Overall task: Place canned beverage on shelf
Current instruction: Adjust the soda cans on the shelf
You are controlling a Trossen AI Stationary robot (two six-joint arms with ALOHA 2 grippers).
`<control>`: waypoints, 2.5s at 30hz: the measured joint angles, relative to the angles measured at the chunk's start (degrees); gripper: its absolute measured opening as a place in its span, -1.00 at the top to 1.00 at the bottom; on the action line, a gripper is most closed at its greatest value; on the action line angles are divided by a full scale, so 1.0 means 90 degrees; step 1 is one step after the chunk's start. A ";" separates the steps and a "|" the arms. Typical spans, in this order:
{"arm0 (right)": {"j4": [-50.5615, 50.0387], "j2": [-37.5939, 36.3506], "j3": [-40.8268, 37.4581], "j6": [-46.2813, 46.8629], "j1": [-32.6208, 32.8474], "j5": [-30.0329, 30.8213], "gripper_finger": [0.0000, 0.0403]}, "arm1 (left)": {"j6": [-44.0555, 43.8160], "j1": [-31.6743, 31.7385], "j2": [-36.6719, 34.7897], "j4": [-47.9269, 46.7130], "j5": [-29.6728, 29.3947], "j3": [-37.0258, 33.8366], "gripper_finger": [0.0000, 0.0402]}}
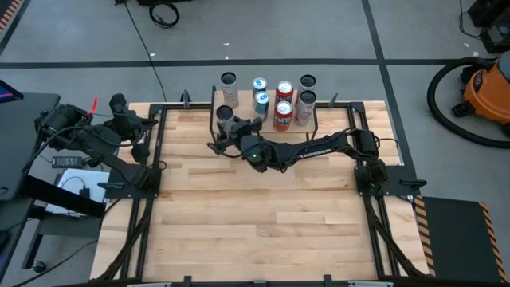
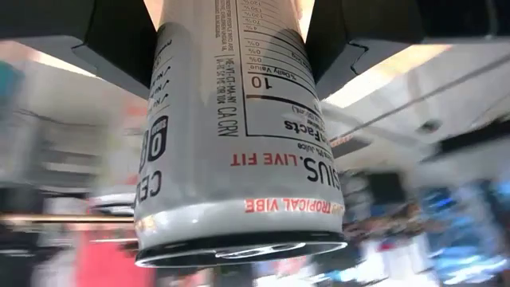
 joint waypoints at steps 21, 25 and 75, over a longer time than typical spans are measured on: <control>-0.0711 0.0024 0.0007 0.0429 -0.0562 -0.0988 -0.34 | -0.0007 0.0001 0.0000 -0.0002 0.0000 0.0000 0.97; -0.0679 0.0024 0.0007 0.0599 -0.0674 -0.0991 -0.36 | -0.0010 0.0001 0.0000 0.0000 0.0001 0.0001 0.97; -0.0262 0.0019 0.0002 0.0306 -0.0698 -0.0628 -0.68 | -0.0002 -0.0001 0.0001 -0.0002 0.0001 0.0001 0.97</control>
